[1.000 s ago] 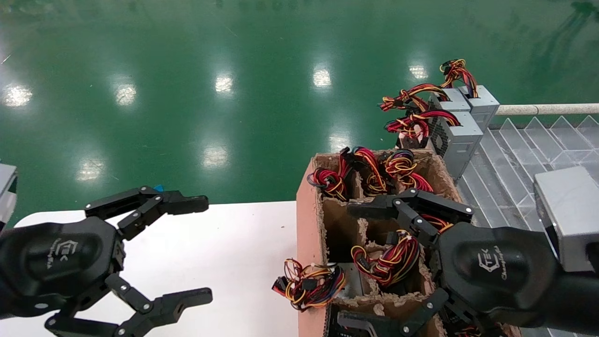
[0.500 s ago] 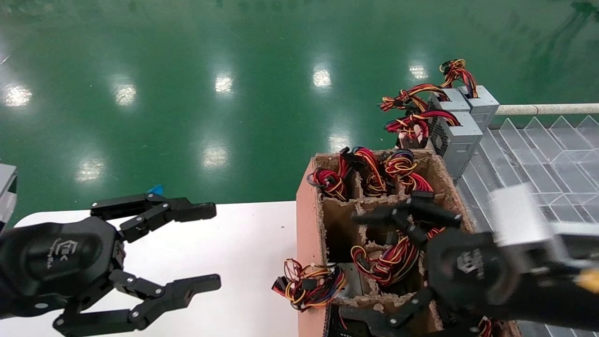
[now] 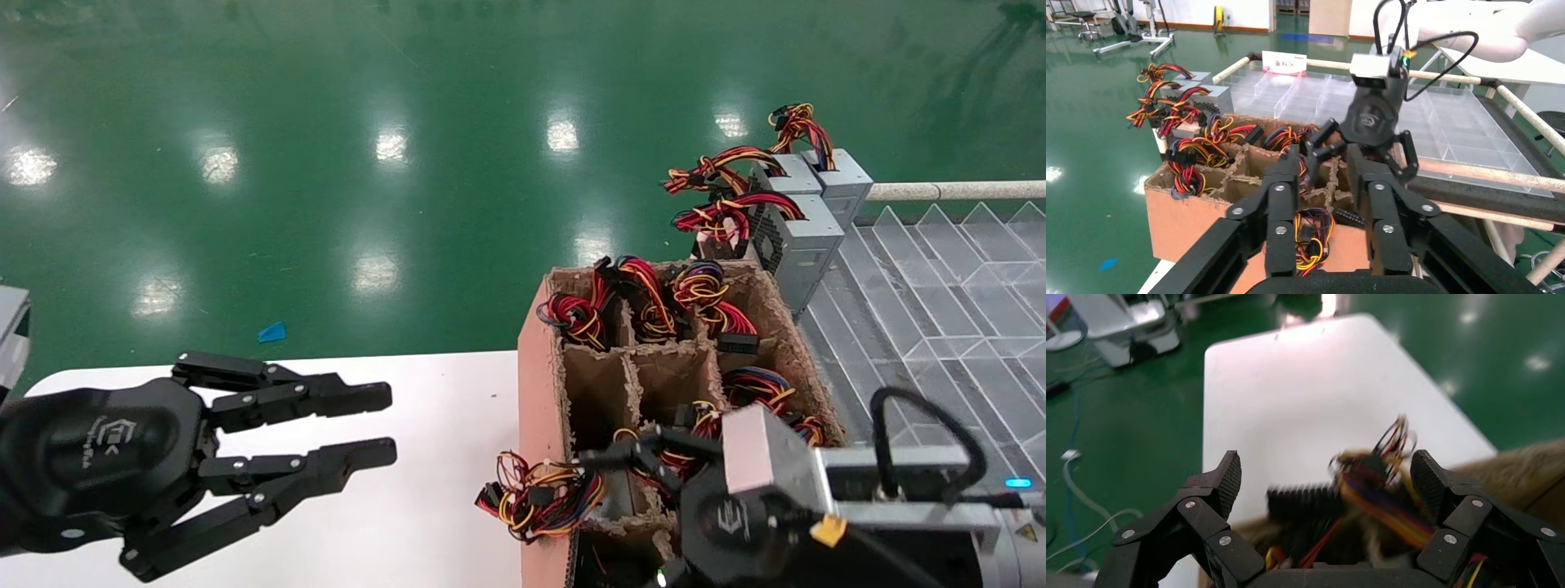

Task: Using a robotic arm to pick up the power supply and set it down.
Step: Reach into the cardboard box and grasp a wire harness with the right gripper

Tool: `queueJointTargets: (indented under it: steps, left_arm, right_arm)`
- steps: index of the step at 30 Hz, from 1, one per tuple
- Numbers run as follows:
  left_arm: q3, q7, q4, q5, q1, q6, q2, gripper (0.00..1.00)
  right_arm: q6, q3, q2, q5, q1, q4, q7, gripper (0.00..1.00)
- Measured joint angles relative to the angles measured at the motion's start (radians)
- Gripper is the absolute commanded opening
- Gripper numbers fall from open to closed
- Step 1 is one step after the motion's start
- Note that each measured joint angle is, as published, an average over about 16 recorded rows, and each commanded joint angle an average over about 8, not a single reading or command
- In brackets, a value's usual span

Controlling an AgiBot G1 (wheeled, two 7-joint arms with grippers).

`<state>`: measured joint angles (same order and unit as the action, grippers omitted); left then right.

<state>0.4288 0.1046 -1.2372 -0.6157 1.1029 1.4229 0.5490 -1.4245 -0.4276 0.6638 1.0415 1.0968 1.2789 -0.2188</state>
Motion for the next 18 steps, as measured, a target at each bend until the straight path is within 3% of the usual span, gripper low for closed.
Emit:
queueJointTargets:
  steps: [4, 7, 15, 18]
  left_arm:
    - [0.0, 0.0, 0.0, 0.0, 0.0, 0.0, 0.0, 0.0]
    - [0.0, 0.0, 0.0, 0.0, 0.0, 0.0, 0.0, 0.0]
    - [0.0, 0.0, 0.0, 0.0, 0.0, 0.0, 0.0, 0.0]
    - [0.0, 0.0, 0.0, 0.0, 0.0, 0.0, 0.0, 0.0]
  right_arm:
    - [-0.013, -0.016, -0.001, 0.02, 0.004, 0.0, -0.016, 0.99]
    - [-0.019, -0.025, -0.002, 0.03, 0.004, -0.001, -0.025, 0.91]
    - [-0.021, -0.038, 0.012, 0.04, 0.0, -0.008, -0.034, 0.3]
    - [-0.02, -0.042, 0.018, 0.042, -0.001, -0.011, -0.035, 0.14]
